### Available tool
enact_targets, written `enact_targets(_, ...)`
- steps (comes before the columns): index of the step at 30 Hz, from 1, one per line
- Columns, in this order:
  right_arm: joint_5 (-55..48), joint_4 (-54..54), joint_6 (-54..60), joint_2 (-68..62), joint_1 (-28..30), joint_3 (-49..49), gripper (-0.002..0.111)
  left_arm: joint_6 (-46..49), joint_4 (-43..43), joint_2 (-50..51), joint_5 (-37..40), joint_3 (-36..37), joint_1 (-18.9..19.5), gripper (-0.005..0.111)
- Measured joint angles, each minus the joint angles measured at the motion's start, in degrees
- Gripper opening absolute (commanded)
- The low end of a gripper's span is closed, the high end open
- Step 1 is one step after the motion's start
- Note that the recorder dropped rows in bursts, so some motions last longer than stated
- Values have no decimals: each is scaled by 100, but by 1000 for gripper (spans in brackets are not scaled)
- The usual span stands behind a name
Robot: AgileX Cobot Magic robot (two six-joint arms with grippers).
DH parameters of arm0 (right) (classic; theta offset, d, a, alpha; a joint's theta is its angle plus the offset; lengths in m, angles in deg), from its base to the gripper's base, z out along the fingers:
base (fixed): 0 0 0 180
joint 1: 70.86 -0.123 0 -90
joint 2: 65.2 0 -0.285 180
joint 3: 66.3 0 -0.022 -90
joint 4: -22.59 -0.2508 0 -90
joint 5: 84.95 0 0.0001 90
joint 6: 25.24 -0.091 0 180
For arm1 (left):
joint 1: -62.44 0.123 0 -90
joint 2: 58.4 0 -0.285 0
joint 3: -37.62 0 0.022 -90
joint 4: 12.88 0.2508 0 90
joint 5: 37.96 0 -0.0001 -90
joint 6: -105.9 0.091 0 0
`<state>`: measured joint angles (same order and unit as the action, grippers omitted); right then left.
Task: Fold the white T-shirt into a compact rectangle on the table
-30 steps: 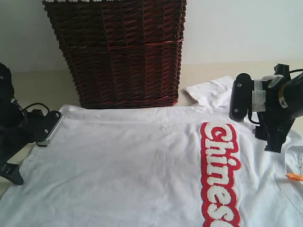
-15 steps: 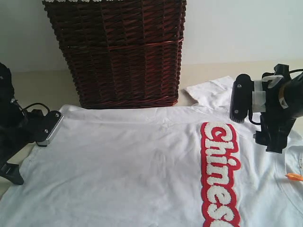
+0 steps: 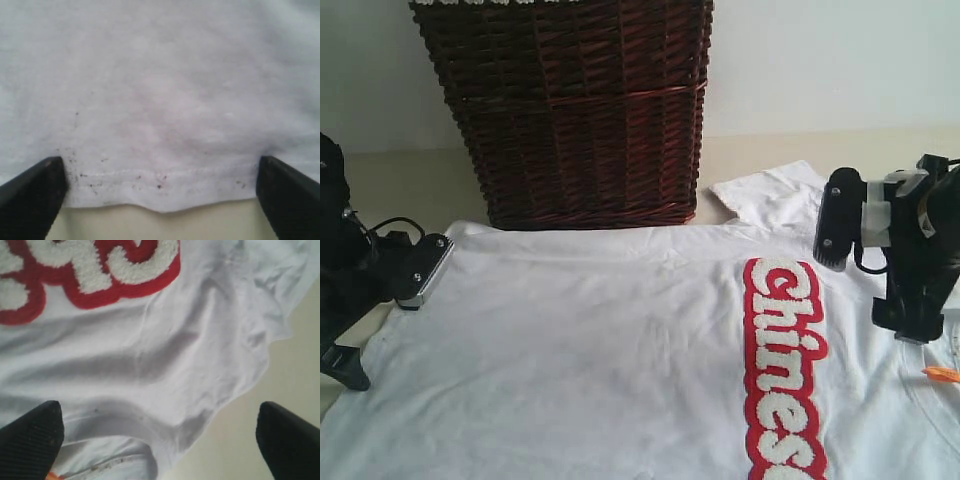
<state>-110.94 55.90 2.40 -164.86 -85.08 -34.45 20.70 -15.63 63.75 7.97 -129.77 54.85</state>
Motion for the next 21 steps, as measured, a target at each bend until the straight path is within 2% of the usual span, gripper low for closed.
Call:
enact_targets(4, -681, -1138, 1122, 0, 375, 0, 103, 0, 0, 0, 0, 0, 0, 105)
enact_targets(12, -1402, -1344, 2451, -96, 844, 0, 103, 0, 0, 0, 0, 0, 0, 105)
enact_targets(21, -1434, -1147, 2686, -811, 936, -11, 103, 0, 0, 0, 0, 0, 0, 105)
